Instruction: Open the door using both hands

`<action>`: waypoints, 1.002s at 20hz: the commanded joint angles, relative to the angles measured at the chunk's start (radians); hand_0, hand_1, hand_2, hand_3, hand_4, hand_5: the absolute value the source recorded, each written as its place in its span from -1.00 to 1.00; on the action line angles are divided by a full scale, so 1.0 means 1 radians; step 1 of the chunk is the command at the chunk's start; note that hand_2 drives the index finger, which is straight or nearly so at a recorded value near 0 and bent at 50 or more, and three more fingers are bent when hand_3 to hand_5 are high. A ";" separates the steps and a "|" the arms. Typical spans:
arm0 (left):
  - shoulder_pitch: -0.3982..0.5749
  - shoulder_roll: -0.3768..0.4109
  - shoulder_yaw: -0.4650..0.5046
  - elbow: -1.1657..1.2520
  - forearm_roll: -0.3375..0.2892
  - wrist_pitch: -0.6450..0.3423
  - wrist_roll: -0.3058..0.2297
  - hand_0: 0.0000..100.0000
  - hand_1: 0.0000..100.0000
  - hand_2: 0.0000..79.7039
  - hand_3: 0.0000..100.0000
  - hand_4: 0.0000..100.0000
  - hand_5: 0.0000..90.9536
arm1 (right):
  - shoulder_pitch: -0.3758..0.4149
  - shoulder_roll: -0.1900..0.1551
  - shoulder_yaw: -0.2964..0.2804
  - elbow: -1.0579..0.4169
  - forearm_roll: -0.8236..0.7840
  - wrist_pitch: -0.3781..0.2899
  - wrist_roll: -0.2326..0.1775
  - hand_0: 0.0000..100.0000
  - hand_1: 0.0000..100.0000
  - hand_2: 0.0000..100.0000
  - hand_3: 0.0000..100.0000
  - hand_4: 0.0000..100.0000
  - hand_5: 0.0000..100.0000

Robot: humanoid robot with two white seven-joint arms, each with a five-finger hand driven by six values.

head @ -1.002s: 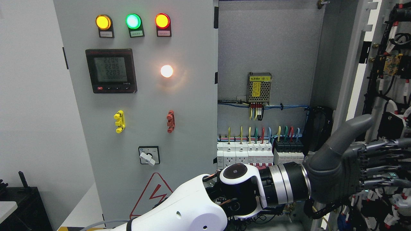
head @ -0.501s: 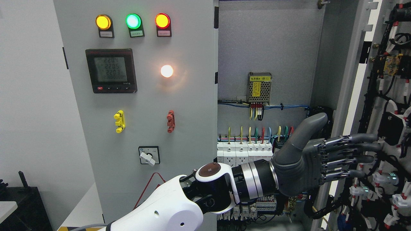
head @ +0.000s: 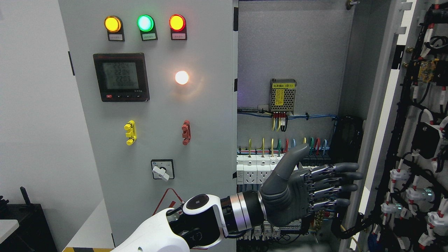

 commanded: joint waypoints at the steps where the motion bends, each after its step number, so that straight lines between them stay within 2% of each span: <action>1: 0.077 0.156 -0.004 -0.096 -0.003 -0.001 -0.002 -1.00 -1.00 -1.00 -1.00 -0.92 -1.00 | 0.000 0.000 0.000 0.001 0.000 0.000 0.000 -1.00 -1.00 -1.00 -1.00 -1.00 -1.00; 5: 0.111 0.178 -0.009 -0.104 -0.009 0.002 -0.001 -1.00 -1.00 -1.00 -1.00 -0.92 -1.00 | 0.000 0.000 0.000 -0.001 0.000 0.000 0.000 -1.00 -1.00 -1.00 -1.00 -1.00 -1.00; 13: 0.215 0.216 -0.007 -0.104 -0.086 0.001 -0.004 -1.00 -1.00 -1.00 -1.00 -0.92 -1.00 | 0.000 0.000 0.000 0.001 0.000 0.000 0.000 -1.00 -1.00 -1.00 -1.00 -1.00 -1.00; 20: 0.324 0.299 -0.006 -0.133 -0.137 -0.006 -0.005 -1.00 -1.00 -1.00 -1.00 -0.92 -1.00 | 0.000 0.000 0.000 0.001 0.000 0.000 0.000 -1.00 -1.00 -1.00 -1.00 -1.00 -1.00</action>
